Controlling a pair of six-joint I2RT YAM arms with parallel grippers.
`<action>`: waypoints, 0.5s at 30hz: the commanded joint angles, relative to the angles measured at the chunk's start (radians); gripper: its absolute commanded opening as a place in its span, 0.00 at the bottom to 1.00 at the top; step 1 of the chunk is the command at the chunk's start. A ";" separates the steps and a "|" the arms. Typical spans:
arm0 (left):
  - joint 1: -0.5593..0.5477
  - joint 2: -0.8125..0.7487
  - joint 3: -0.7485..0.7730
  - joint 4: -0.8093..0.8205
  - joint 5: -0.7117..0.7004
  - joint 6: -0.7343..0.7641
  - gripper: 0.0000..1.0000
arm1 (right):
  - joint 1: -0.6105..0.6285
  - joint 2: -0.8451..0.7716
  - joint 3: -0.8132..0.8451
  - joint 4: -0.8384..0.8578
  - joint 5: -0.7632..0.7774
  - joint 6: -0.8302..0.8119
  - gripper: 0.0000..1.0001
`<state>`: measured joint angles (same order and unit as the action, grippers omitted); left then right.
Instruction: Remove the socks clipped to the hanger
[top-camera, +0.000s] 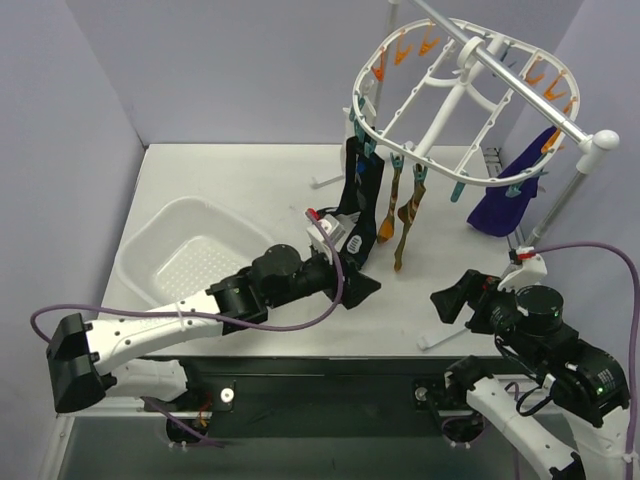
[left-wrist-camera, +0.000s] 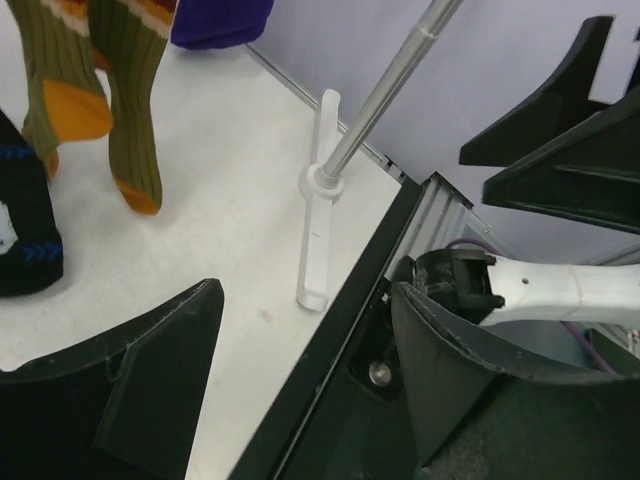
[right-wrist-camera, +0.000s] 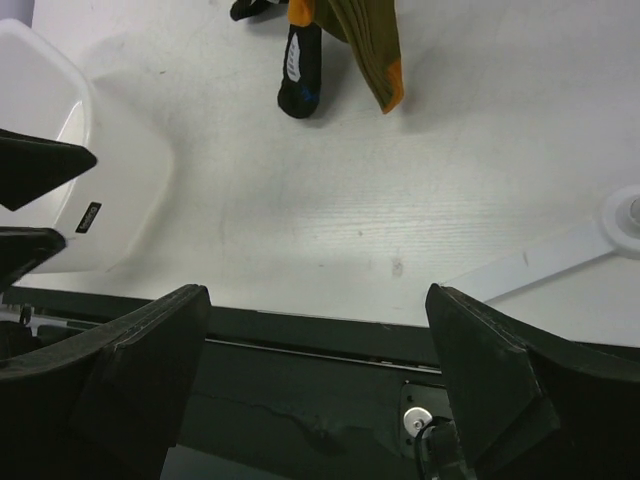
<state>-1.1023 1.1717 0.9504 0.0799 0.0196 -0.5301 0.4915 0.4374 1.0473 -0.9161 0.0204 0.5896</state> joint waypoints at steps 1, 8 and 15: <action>-0.072 0.095 0.011 0.292 -0.130 0.129 0.77 | -0.001 0.104 0.117 -0.055 0.061 -0.088 0.93; -0.099 0.374 0.093 0.497 -0.283 0.329 0.67 | 0.004 0.253 0.269 -0.053 0.070 -0.142 0.88; -0.045 0.623 0.260 0.526 -0.276 0.358 0.57 | 0.005 0.311 0.355 -0.055 0.078 -0.140 0.84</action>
<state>-1.1847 1.7187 1.1019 0.4953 -0.2276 -0.2161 0.4919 0.7254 1.3441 -0.9565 0.0711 0.4721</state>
